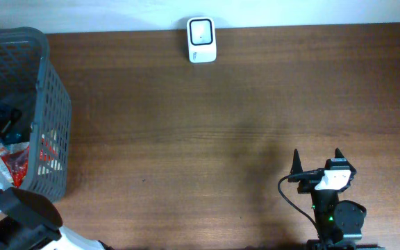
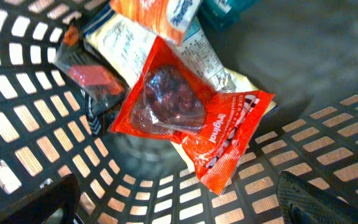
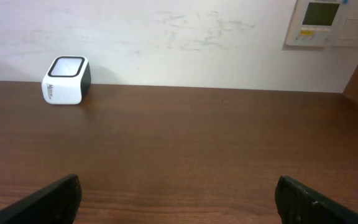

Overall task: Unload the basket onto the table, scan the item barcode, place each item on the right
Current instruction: 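Reach the left gripper into the basket and grasp the red snack bag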

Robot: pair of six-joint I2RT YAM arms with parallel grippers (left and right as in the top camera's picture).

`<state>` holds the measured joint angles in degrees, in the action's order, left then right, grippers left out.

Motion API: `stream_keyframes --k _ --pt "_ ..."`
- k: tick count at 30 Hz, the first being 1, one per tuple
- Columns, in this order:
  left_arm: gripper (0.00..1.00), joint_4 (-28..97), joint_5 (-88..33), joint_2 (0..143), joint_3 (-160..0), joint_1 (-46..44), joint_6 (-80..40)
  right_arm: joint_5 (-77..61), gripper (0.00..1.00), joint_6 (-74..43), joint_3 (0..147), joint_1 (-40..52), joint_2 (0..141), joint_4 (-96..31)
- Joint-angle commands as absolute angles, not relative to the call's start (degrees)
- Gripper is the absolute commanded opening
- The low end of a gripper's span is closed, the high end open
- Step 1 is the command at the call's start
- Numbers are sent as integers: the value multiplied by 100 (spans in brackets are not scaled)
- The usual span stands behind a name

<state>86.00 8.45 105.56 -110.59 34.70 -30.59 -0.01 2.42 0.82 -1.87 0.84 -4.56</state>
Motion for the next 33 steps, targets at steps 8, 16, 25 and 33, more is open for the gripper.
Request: stream_keyframes --k 8,16,25,33 --pt "99 7207 775 10593 -9207 3494 -3841 30 98 259 32 -152 58 -469" --pt "99 6493 777 10602 -8628 3494 -3841 30 98 259 32 -150 58 -469" --pt "100 6130 777 10940 -8628 3494 -3837 30 98 259 32 -152 58 -469" --pt "22 6128 770 10947 -8635 3494 -3835 30 98 259 32 -152 58 -469"
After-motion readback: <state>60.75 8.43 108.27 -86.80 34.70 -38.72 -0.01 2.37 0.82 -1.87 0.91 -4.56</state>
